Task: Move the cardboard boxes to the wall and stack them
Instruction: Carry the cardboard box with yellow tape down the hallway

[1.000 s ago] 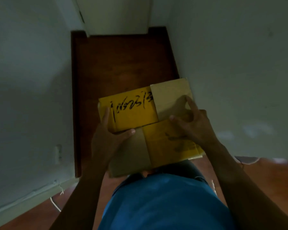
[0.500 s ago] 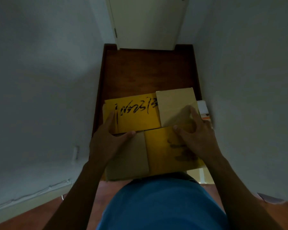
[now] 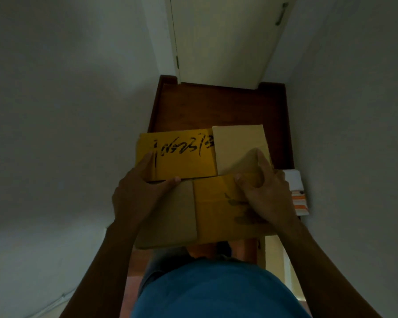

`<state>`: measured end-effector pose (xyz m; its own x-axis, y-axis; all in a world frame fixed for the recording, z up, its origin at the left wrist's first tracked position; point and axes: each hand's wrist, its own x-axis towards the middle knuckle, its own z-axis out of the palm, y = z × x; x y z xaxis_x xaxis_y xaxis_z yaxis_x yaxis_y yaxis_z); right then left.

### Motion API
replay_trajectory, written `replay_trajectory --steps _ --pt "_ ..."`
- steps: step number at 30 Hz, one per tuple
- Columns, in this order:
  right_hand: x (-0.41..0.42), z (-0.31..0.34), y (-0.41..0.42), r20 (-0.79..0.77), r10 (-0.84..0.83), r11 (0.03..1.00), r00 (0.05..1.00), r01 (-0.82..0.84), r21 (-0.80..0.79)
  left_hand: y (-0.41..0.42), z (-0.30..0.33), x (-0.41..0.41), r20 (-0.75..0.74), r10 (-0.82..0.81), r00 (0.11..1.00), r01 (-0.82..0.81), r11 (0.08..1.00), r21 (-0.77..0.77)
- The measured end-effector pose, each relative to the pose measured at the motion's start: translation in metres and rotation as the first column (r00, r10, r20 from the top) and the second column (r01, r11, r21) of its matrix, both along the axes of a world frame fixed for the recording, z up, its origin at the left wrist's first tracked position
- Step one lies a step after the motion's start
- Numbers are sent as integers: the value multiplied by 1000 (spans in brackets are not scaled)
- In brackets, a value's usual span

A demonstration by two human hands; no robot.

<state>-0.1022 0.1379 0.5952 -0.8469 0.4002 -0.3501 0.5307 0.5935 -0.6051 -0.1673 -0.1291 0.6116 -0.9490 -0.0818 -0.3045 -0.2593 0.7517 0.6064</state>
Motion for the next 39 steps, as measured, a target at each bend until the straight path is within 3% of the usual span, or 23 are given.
replay_trajectory --steps 11,18,29,35,39 --pt "-154 5 -56 39 -63 997 997 61 50 -57 -11 -162 45 -42 998 35 989 144" --pt "-214 0 -69 42 -144 990 989 144 2 -59 -8 -257 34 -130 991 125 986 112" --pt "-382 -19 14 48 -201 980 978 201 -7 20 -22 -412 38 -137 990 132 984 121" --pt "-464 -3 64 -78 -242 970 967 239 -39 77 1 -512 -75 -139 987 146 984 98" --pt "-521 -3 98 -83 -250 966 965 254 44 109 -6 -561 -61 -117 991 125 981 148"
